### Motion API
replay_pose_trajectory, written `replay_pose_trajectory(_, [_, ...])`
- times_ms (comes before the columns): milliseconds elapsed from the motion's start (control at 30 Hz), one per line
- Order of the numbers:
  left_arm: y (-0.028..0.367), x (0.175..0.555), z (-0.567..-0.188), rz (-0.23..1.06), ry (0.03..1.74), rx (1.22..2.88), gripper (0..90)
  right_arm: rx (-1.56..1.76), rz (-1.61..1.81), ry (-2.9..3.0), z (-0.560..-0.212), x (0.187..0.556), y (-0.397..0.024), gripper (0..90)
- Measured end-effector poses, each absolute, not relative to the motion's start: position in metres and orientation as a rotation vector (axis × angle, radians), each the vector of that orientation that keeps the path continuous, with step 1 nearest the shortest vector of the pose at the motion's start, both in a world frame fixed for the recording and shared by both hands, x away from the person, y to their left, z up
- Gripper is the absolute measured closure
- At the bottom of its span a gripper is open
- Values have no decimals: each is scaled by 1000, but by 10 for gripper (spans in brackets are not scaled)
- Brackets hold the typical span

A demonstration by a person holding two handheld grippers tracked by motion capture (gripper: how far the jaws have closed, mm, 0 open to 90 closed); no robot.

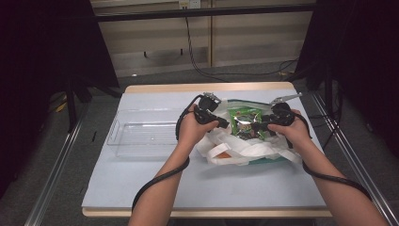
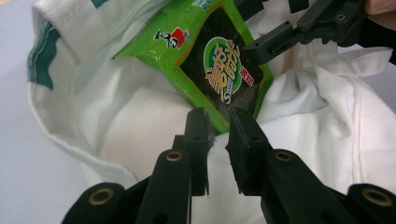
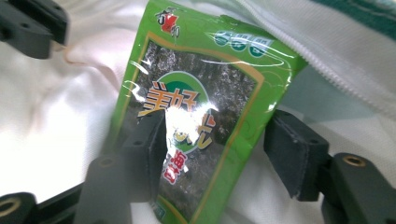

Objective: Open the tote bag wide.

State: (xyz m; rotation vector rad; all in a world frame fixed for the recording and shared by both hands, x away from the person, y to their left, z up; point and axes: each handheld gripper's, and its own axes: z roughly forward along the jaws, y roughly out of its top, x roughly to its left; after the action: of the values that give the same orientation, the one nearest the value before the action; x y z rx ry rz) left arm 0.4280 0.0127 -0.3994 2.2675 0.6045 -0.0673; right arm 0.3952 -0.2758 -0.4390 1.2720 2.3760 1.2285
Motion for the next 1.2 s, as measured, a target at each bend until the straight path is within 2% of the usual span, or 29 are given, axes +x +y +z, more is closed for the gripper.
replay_pose_trajectory(200, [11,428,-400,-70,617,2238,760,1222,1233,2376,-435,388,-284,621])
replay_pose_trajectory(333, [9,428,-399,-69,606,2242,754,1204,1241,2366,-432,385,-289,803])
replay_pose_trajectory(433, [9,428,-399,-66,613,2238,752,1204,1243,2363,-431,384,-290,841])
replay_pose_trajectory(500, [9,429,-399,-60,614,2236,752,1204,1250,2362,-430,384,-290,900])
replay_pose_trajectory(733, [10,430,-401,-68,610,2240,736,1106,1186,2399,-424,378,-277,900])
replay_pose_trajectory(767, [10,430,-400,-63,610,2247,735,1138,1205,2368,-423,378,-279,891])
replay_pose_trajectory(833, [10,429,-400,-70,612,2245,734,1180,1202,2327,-424,381,-281,716])
replay_pose_trajectory(900, [10,429,-400,-68,611,2249,730,1233,1189,2295,-425,383,-285,703])
replay_pose_trajectory(933, [10,430,-400,-65,609,2251,730,1251,1192,2290,-426,385,-287,665])
replay_pose_trajectory(967, [10,430,-401,-64,611,2245,729,1277,1187,2289,-427,387,-287,575])
replay_pose_trajectory(1100, [10,431,-401,-65,607,2257,730,1371,1122,2313,-430,399,-284,360])
replay_pose_trajectory(1200, [10,432,-402,-69,609,2247,731,1413,1114,2344,-434,408,-279,315])
